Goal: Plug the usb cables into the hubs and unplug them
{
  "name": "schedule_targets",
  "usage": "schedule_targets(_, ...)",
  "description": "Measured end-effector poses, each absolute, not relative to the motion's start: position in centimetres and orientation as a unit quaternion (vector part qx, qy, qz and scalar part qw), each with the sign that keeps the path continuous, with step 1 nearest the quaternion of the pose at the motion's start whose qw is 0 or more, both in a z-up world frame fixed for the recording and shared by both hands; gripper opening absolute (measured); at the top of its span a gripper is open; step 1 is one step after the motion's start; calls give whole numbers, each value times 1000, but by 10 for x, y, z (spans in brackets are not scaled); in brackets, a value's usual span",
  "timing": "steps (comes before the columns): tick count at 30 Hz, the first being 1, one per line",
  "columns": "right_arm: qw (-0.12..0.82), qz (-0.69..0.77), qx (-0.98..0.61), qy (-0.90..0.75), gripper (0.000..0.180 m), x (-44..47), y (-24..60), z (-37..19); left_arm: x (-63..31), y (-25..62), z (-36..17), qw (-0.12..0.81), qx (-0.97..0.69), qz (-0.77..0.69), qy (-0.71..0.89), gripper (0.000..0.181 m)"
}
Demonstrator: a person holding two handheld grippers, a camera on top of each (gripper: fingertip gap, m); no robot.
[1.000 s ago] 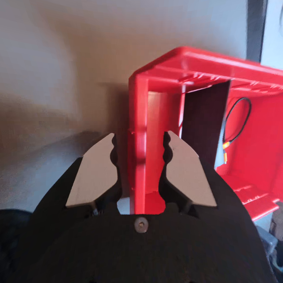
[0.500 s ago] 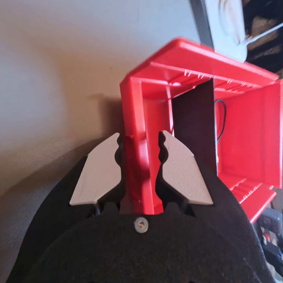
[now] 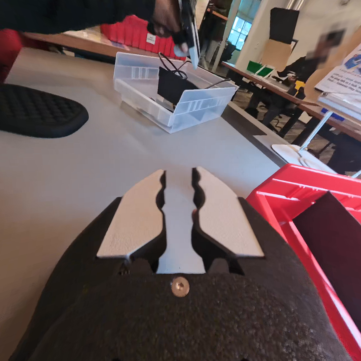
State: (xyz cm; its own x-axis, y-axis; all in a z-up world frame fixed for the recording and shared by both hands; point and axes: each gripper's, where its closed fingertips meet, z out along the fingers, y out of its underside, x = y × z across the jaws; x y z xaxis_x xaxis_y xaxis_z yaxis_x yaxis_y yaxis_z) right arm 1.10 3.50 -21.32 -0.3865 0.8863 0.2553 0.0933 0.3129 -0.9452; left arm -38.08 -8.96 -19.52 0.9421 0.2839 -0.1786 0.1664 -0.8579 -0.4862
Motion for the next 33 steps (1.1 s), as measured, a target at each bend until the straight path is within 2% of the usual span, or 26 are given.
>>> schedule_targets(3,414,478,-395,-666,52,7,43,-218,-400,-87,-228,171,-971,82,-142,40)
schedule_targets(6,424,480,-418,-645,62,5,53,-216,-407,-83,-256,131,-977,32,-164,45)
schedule_targets(9,416,490,-438,-628,67,4,62,-213,-410,-85,-278,87,-981,8,-171,48)
schedule_targets(13,403,500,-449,-621,68,3,67,-214,-408,-91,-301,34,-985,-8,-169,27)
schedule_targets(16,406,500,-446,-621,68,4,69,-212,-409,-92,-298,29,-985,-1,-168,26)
schedule_targets(20,411,501,-443,-620,64,8,71,-208,-406,-85,-242,106,-979,-9,-176,26)
schedule_targets(25,416,508,-432,-618,60,11,69,-201,-375,-76,-125,215,-966,-5,-142,26)
schedule_targets(29,422,513,-422,-617,59,13,65,-196,-302,-54,-39,328,-941,-49,-64,26)
schedule_targets(33,421,534,-413,-606,58,14,60,-189,-195,-30,-6,413,-899,-141,42,26)
